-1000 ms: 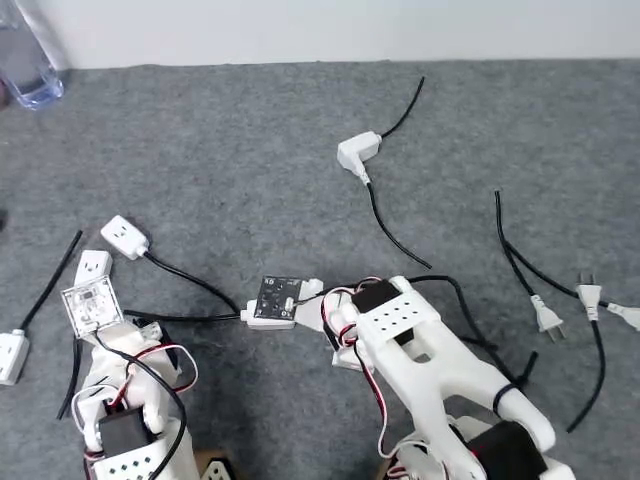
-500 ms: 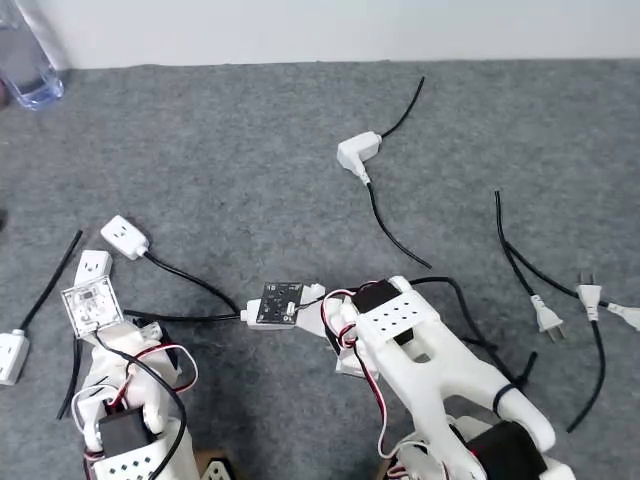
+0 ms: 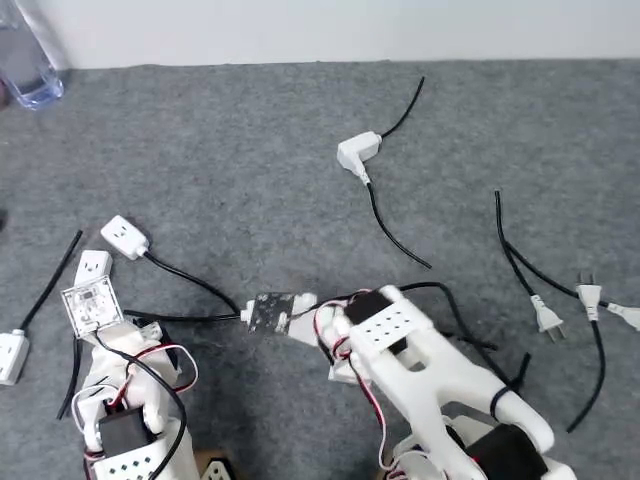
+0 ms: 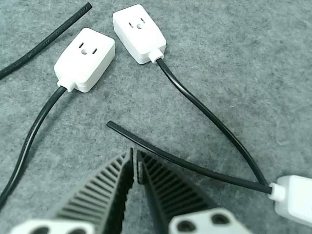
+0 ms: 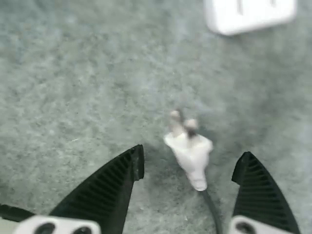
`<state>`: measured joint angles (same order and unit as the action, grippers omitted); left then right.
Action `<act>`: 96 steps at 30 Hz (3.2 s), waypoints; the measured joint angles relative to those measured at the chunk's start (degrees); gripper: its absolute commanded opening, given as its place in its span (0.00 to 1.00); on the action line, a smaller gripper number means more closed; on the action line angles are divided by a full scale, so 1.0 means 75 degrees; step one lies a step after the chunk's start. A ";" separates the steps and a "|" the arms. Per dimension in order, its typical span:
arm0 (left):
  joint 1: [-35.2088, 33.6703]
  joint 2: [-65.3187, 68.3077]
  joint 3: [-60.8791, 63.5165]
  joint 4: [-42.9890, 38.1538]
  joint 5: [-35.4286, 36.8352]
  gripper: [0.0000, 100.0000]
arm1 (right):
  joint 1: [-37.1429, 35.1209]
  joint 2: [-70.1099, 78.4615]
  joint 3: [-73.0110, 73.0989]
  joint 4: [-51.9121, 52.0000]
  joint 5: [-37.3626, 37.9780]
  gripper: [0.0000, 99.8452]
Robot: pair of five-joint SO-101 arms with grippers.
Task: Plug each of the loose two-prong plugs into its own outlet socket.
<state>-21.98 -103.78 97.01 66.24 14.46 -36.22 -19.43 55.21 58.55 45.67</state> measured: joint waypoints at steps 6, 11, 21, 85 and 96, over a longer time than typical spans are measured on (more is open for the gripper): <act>0.0000 0.0000 0.0000 0.0000 0.0000 0.01 | -0.0070 -0.0023 0.0000 0.0410 -0.0316 0.31; 0.0000 0.0000 0.0000 0.0000 0.0000 0.01 | -0.0059 -0.0516 0.0000 0.0844 -0.0387 0.31; 0.0000 0.0000 0.0000 0.0000 0.0000 0.01 | -0.0070 -0.2379 0.0516 0.1747 -0.0551 0.31; 0.0000 0.0000 0.0000 0.0141 0.0000 0.01 | -0.0105 -0.0481 0.0141 0.0258 0.1078 0.31; 0.0000 0.0000 0.0000 0.0141 0.0000 0.01 | 0.0141 0.1149 -0.0445 -0.0434 0.1254 0.30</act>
<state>-21.98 -103.78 97.01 67.30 14.46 -35.16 -10.81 51.87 55.30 55.08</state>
